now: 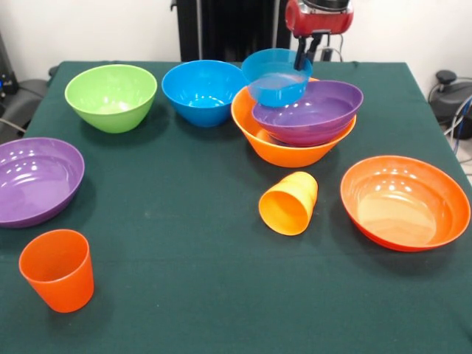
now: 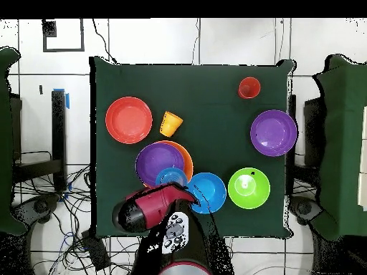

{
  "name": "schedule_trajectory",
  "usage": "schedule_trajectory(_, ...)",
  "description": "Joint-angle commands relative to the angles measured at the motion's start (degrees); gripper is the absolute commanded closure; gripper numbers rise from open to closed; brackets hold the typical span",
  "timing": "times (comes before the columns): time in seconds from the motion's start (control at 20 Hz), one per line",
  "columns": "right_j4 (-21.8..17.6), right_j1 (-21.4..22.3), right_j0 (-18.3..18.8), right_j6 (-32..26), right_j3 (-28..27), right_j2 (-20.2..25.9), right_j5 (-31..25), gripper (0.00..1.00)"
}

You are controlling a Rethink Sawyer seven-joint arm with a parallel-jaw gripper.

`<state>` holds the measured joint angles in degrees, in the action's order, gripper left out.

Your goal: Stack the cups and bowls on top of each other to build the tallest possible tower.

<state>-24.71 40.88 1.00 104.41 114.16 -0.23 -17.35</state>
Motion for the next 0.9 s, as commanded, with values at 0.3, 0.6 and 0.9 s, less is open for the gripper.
schedule_trajectory(0.3, 6.3, 3.9, 0.2, 6.1, -3.8, 4.4, -5.8, 1.00)
schedule_trajectory(0.6, 9.8, 6.5, 0.1, 5.2, -4.8, 4.8, -10.5, 1.00)
schedule_trajectory(0.9, 11.0, 5.9, -1.0, 5.4, -6.2, 4.0, -11.8, 1.00)
